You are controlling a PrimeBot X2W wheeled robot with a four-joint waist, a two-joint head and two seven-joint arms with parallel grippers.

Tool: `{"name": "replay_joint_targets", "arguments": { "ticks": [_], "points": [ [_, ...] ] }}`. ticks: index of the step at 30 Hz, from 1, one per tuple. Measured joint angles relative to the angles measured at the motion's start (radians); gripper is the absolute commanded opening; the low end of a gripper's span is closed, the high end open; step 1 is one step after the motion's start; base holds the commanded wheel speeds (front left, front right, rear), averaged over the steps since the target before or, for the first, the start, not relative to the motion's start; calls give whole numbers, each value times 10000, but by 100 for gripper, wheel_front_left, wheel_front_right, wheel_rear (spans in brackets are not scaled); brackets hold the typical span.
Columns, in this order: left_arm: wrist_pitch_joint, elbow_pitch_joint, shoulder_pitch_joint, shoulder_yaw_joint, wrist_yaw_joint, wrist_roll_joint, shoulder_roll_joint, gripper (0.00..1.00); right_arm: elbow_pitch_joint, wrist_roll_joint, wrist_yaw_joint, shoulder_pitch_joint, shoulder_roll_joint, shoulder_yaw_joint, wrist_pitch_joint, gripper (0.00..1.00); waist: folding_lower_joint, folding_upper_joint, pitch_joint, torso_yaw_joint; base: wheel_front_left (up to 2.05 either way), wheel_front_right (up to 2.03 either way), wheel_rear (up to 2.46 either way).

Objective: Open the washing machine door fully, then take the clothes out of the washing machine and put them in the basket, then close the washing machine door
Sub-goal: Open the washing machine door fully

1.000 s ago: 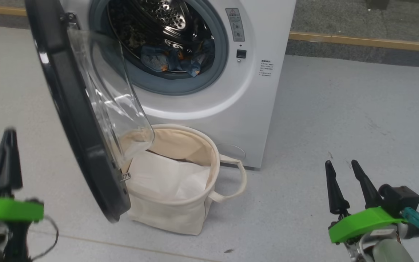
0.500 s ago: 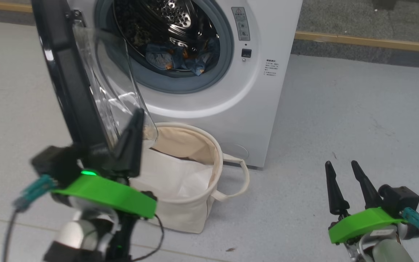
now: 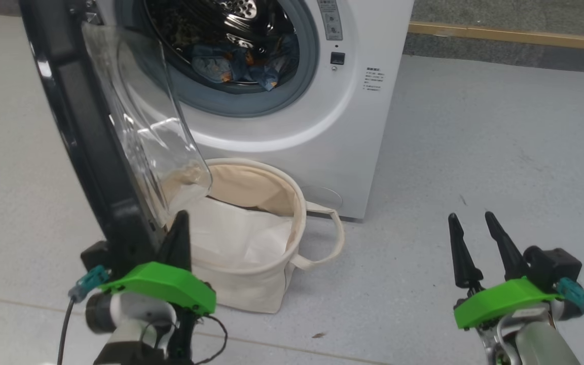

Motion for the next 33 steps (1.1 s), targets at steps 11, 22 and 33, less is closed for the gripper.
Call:
{"name": "replay_joint_targets", "arguments": {
  "ticks": [11, 22, 33],
  "points": [
    [-965, 1195, -180, 477, 232, -6, -86, 0, -23, -10, 0, -170, -10, 136, 0, 100, 0, 0, 41, 767, 0, 0, 0],
    [-1434, 1852, -594, 1693, 142, -403, 698, 0, -169, 21, 0, -287, 90, 399, 0, 100, 0, 0, 393, 1870, 0, 0, 0],
    [-1904, 3049, -1760, 2886, -366, -1014, 1204, 0, -399, -15, 0, -867, 73, 583, -2, 100, 0, 0, 1368, 2650, 0, 0, 0]
  ]
}}
